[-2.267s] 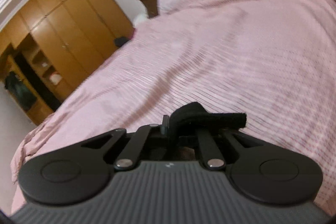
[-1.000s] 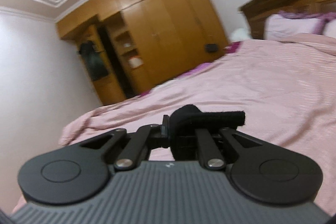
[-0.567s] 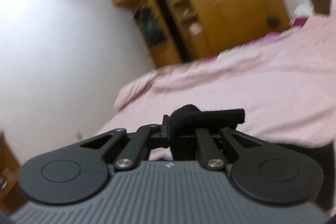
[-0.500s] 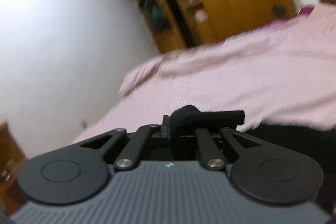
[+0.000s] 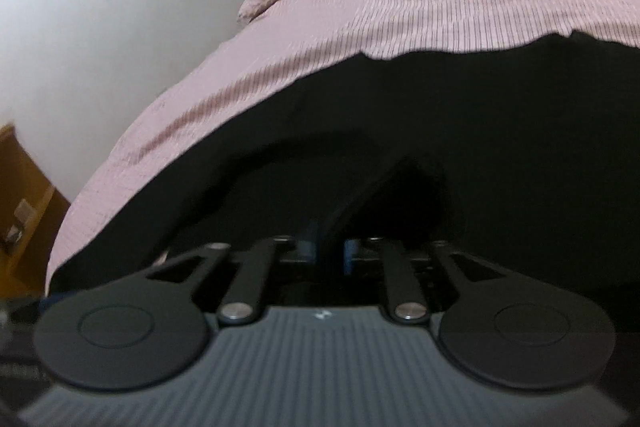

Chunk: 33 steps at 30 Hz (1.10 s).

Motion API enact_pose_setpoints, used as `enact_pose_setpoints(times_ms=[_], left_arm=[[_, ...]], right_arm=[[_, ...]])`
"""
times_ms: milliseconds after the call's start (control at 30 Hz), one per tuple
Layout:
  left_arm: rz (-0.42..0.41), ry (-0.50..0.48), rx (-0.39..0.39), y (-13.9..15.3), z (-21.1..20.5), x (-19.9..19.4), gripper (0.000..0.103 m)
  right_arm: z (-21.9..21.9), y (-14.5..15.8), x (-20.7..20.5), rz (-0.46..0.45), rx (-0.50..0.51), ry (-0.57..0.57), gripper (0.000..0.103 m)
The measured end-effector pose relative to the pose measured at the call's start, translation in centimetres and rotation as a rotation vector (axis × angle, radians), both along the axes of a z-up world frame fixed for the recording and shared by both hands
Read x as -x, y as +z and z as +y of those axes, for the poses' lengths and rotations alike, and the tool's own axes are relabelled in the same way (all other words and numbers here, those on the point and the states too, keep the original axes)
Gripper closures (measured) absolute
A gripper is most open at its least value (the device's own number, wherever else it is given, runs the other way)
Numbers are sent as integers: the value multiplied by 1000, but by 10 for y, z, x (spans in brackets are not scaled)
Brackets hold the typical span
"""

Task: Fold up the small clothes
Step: 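Lower the sleeve onto the cardigan back and open the right gripper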

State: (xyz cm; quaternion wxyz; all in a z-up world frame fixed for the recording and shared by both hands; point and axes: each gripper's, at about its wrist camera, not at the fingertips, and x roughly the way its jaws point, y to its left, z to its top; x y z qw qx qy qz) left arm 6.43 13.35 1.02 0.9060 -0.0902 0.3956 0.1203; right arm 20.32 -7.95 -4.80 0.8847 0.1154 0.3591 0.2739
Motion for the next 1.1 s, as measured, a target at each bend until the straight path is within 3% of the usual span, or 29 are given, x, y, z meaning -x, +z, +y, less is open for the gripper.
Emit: enact_pose_setpoints(times_ms=[67,100,367,633,900,1033,1067,1100], left_arm=[[-3,-3,3,1,-1,-2,0],[-4,-6,3,1,-2,-3,0],[-39,-87,-29,13,-29,-21,0],[-79,-203,-89,19,-80,-49,0],[-133,-317,-241,-5,-135,-82,1],[-122,-365,-273,-25,-154,-104,12],[-119,-372,-293,-30,-158,-110,22],[-117,-379,-309,-35,-161,-115,39]], right_arm=[[-4,-3,8,-1,-31,33,42],[-8,-4,12,-8,-40,45,37],[-53,10,55,-19,-2,40,37],[-120,11,65,-62,136,-195,37],[-177,-1,70,-56,167,-460,37],[-188,-12,67,-51,173,-518,37],[-189,-15,66,-47,175,-526,37],[-189,-17,63,-43,171,-527,37]])
